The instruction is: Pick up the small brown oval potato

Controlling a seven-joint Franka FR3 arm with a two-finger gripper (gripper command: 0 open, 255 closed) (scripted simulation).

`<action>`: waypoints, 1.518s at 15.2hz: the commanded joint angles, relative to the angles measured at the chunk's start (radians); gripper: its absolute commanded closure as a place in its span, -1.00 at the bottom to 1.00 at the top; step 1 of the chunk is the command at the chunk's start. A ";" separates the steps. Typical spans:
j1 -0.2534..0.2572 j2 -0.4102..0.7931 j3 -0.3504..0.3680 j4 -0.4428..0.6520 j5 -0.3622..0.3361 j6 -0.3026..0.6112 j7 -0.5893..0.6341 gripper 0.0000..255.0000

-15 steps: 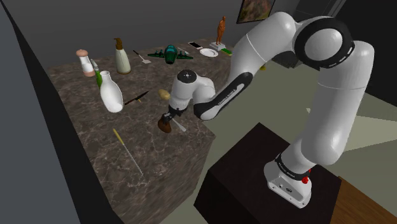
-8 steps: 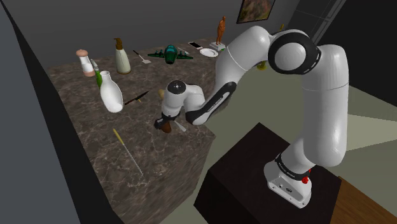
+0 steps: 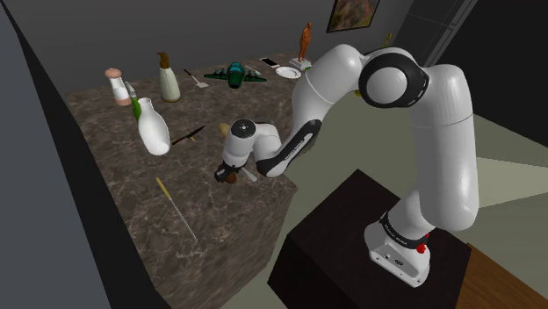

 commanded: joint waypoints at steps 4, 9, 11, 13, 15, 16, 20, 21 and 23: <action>0.001 0.002 -0.002 0.000 -0.001 0.001 0.002 1.00; -0.006 -0.010 0.007 -0.005 0.007 -0.006 -0.008 1.00; -0.018 -0.034 0.023 -0.016 0.025 -0.020 -0.026 1.00; -0.031 -0.057 0.039 -0.026 0.043 -0.035 -0.044 1.00; -0.043 -0.081 0.055 -0.035 0.061 -0.049 -0.062 1.00; -0.049 -0.092 0.064 -0.040 0.071 -0.056 -0.072 1.00; -0.074 -0.138 0.096 -0.055 0.111 -0.086 -0.110 1.00; -0.079 -0.149 0.104 -0.059 0.121 -0.093 -0.119 1.00; -0.091 -0.171 0.120 -0.065 0.142 -0.109 -0.138 1.00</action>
